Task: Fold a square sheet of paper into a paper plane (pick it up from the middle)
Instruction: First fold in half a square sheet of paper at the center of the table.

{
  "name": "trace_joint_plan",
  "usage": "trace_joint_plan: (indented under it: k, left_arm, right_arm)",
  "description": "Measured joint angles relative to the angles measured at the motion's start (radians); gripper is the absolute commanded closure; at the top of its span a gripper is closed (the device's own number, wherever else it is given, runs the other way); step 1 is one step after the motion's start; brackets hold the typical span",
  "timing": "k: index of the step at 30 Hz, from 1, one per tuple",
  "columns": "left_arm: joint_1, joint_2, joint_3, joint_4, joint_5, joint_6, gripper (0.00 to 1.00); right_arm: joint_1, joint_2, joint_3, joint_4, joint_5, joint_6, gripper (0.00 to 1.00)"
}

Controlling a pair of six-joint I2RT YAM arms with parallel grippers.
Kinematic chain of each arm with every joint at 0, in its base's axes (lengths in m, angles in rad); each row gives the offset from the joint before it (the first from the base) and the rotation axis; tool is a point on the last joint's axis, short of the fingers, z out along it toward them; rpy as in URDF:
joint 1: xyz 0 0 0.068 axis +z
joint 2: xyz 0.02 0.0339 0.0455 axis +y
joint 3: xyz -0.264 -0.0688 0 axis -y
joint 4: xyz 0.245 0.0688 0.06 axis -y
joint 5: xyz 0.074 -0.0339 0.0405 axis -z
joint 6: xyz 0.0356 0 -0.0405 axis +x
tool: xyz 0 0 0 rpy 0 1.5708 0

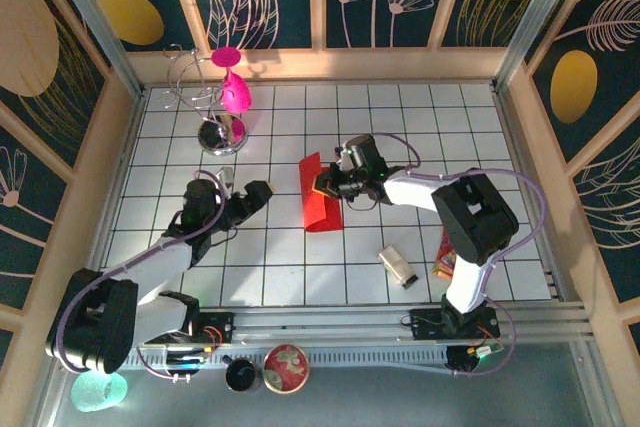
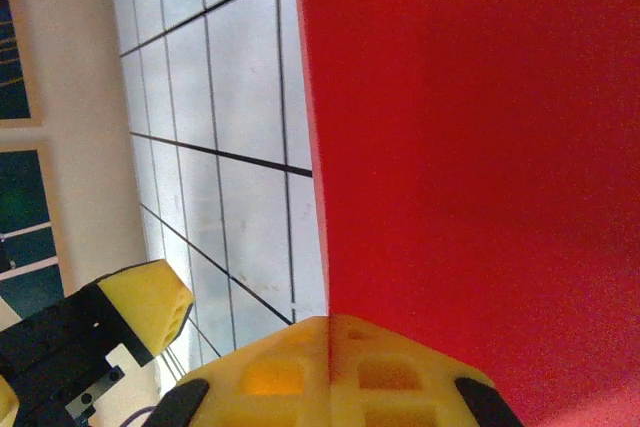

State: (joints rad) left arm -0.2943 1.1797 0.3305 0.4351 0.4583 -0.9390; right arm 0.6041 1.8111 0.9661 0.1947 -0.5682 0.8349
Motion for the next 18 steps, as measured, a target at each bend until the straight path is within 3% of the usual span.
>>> trace_joint_plan:
  k: [10,18]
  left_arm:
    - [-0.121,0.208,0.064,0.051,-0.005,0.006,0.16]
    - [-0.151,0.324,0.138,0.123,-0.03,-0.038,0.22]
  right_arm:
    - [-0.02,0.005,-0.062,0.146,-0.023,0.011,1.0]
    - [-0.05,0.024,-0.092,0.176,-0.059,0.012,1.0]
